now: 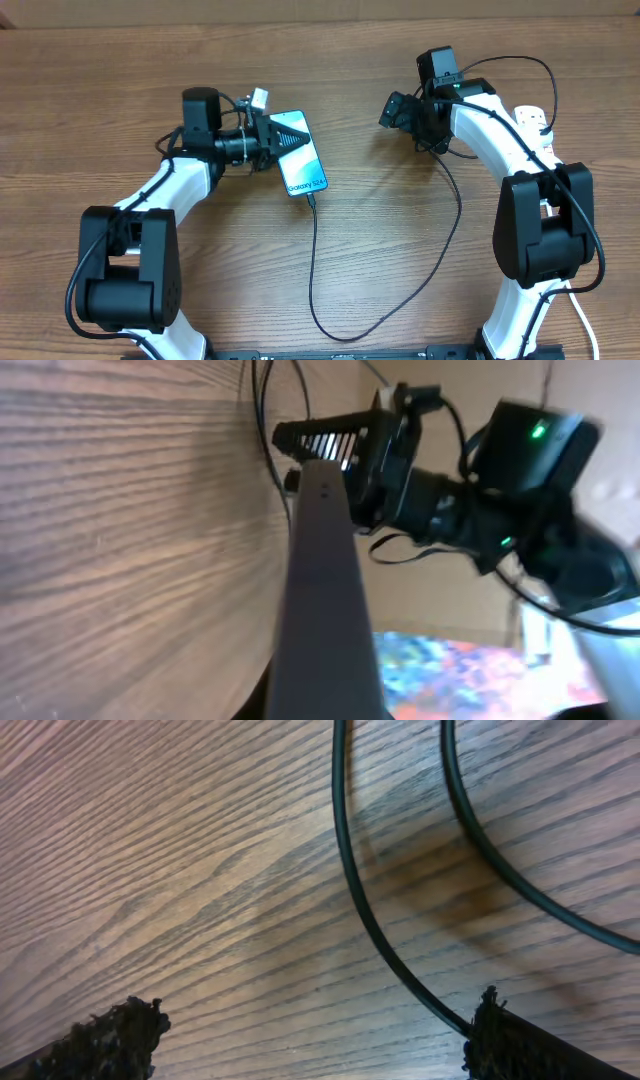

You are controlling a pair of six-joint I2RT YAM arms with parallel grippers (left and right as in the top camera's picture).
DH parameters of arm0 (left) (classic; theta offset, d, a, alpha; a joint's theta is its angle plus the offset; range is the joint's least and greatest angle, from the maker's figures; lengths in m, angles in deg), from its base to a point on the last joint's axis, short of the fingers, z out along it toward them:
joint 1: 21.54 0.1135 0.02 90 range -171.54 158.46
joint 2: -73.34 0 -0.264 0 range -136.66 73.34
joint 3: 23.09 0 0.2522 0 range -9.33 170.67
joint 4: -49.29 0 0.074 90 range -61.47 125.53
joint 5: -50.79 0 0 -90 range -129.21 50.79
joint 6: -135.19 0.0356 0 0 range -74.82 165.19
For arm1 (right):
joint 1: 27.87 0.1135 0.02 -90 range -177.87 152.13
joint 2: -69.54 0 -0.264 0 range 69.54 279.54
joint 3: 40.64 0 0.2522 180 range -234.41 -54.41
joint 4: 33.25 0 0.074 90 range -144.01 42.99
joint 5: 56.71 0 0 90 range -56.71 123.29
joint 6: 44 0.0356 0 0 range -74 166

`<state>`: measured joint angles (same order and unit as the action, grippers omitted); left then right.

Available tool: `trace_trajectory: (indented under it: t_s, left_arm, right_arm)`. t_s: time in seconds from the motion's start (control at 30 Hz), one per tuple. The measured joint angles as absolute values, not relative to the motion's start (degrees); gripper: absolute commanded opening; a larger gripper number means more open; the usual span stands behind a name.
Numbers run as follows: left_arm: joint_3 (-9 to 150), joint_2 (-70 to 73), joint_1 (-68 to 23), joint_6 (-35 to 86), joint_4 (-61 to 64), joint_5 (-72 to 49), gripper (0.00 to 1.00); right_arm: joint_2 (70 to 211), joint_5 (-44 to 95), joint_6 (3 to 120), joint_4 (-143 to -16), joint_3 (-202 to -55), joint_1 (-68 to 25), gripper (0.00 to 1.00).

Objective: Plug charger to phone and switch on socket
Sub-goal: 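Lower the phone with the left gripper and lay it flat on the table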

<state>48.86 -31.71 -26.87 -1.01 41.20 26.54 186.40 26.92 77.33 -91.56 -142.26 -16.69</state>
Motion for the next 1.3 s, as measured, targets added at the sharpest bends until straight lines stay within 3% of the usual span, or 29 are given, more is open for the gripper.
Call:
trace_trajectory:
  t_s: [0.17,0.77,1.3]
  left_arm:
    - [48.86,-31.78,-29.73,4.89,41.07,24.49,0.04]
    - [51.97,-39.87,-33.31,6.42,38.21,25.08,0.04]
    - [53.76,-41.11,-35.08,6.42,28.55,12.73,0.04]
  right_arm:
    - [186.4,27.77,77.31,-91.61,-142.26,-16.69,1.0]
    - [186.4,27.73,77.29,-91.59,-142.26,-16.69,1.0]
    - [186.4,27.73,77.31,-91.59,-142.26,-16.69,1.0]
